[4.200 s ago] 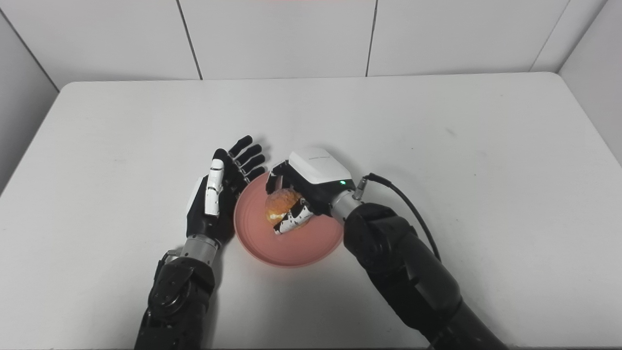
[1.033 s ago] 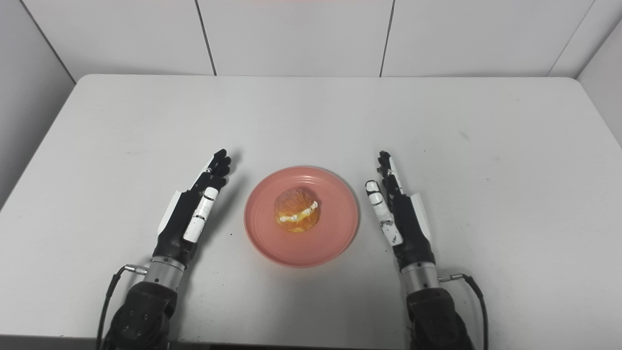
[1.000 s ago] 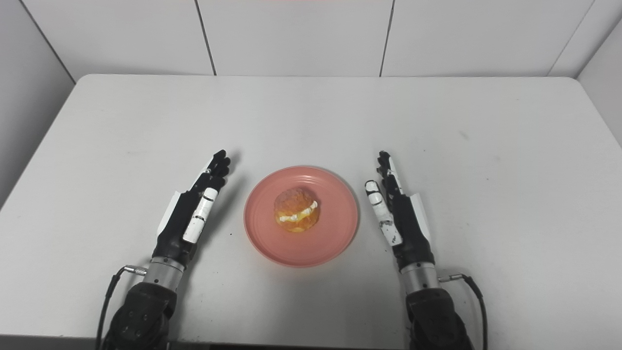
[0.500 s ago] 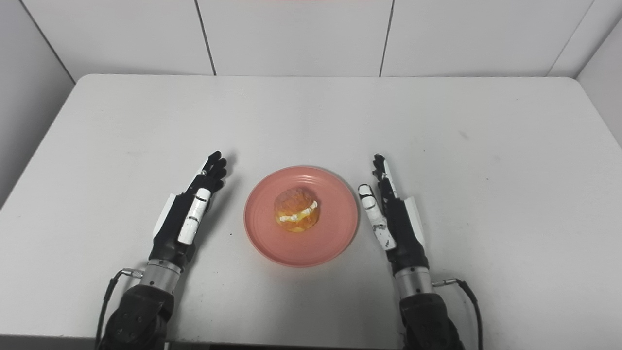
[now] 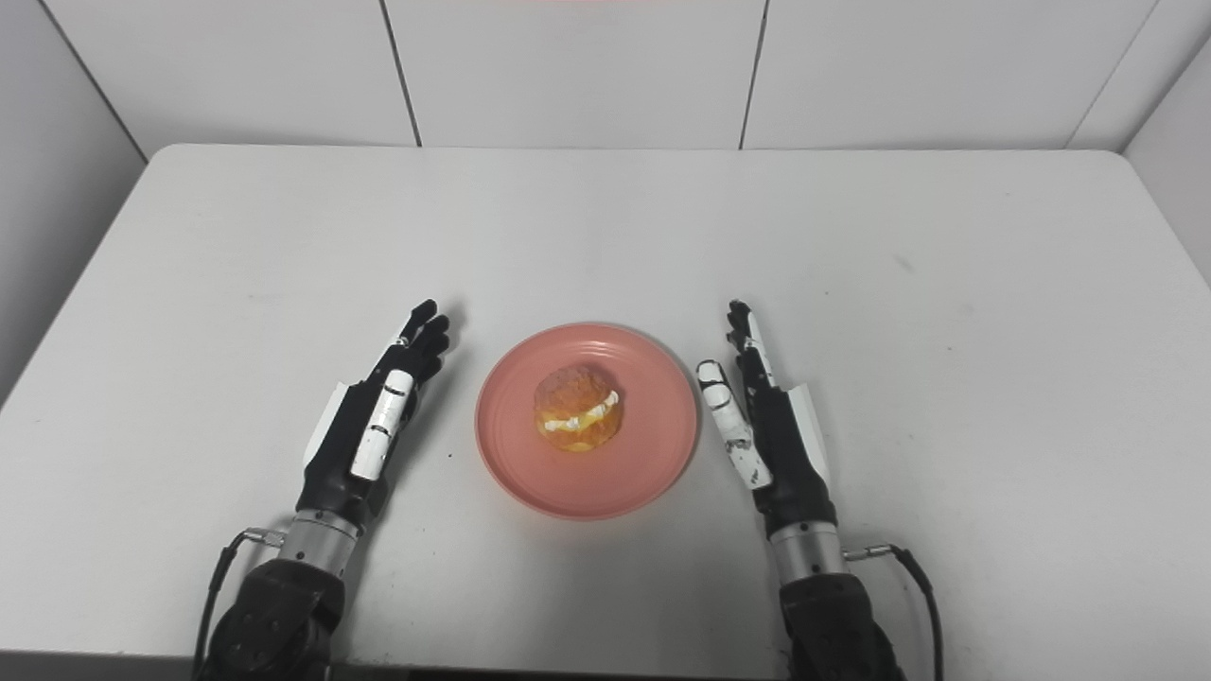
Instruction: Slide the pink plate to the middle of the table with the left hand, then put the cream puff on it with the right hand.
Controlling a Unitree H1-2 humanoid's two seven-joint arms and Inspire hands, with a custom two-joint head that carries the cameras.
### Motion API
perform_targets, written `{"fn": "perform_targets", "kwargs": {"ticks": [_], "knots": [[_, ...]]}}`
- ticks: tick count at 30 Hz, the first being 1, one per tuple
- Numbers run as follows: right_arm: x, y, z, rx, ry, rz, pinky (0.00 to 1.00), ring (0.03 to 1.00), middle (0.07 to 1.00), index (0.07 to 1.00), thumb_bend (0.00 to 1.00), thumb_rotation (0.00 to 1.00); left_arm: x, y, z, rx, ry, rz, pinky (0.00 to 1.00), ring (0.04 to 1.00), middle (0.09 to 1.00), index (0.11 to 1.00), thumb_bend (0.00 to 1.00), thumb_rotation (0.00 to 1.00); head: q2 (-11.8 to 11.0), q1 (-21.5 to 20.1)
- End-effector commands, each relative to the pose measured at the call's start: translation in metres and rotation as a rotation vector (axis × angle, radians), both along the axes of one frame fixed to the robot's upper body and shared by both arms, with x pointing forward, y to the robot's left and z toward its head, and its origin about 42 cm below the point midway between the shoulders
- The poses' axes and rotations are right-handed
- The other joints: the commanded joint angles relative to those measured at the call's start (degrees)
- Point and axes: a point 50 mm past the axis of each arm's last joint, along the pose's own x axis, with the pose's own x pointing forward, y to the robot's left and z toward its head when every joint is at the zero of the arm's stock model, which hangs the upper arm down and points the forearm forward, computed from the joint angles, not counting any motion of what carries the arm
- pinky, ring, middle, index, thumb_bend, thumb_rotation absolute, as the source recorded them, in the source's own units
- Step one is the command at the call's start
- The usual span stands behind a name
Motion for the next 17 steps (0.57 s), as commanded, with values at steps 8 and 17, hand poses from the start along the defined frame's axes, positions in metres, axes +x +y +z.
{"fn": "perform_targets", "kwargs": {"ticks": [8, 17], "knots": [[0.0015, 0.0024, 0.0109, 0.005, -0.047, -0.005, 1.00, 1.000, 1.000, 1.000, 0.37, 1.00, 0.0006, -0.0005, 0.0137, 0.004, -0.065, -0.009, 0.96, 0.943, 0.949, 0.929, 0.52, 1.00, 0.4, 0.1], [-0.0003, 0.0014, 0.0108, 0.000, -0.052, -0.011, 1.00, 1.000, 1.000, 1.000, 0.38, 1.00, -0.0026, 0.0009, 0.0143, 0.013, -0.068, -0.004, 0.94, 0.936, 0.949, 0.932, 0.51, 1.00, 1.1, -0.3]]}}
